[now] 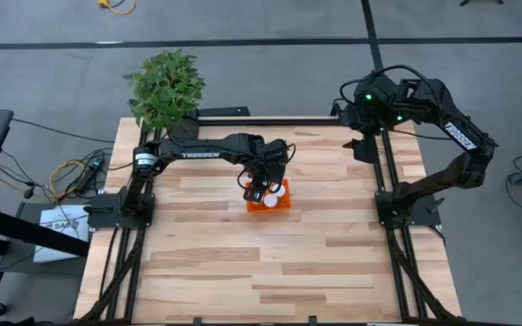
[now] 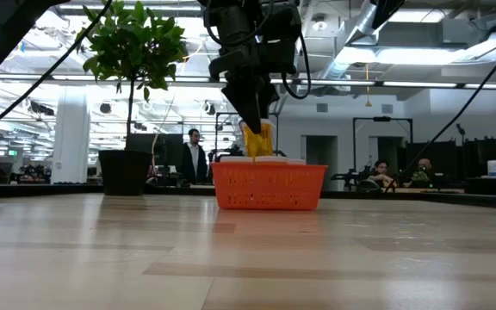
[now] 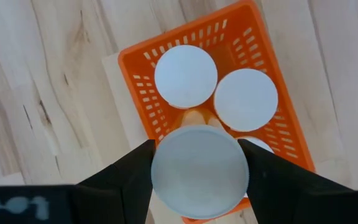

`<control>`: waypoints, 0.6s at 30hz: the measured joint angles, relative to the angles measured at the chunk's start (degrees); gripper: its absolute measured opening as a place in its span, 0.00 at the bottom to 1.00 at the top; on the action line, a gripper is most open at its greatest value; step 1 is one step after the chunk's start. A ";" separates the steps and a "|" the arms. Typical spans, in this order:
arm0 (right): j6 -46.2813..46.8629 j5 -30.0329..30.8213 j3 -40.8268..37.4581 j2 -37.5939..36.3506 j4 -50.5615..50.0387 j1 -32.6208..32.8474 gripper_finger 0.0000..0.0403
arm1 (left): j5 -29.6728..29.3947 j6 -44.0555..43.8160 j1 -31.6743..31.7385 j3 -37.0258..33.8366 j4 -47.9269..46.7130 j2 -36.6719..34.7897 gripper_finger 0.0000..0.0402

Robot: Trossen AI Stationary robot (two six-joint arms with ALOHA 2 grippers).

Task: Pick and place pill bottles into a basket
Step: Put the orange pill bottle into the orange bin

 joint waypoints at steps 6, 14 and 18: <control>-0.02 0.00 0.00 0.00 0.00 0.00 0.74 | 0.27 0.02 0.00 0.00 0.01 0.00 0.50; -0.04 0.03 0.00 0.00 0.00 0.00 0.74 | 0.31 1.11 0.00 0.00 -0.03 0.00 0.50; -0.04 0.04 0.00 0.00 0.00 0.00 0.74 | 0.31 1.60 0.00 -0.02 -0.03 0.00 0.51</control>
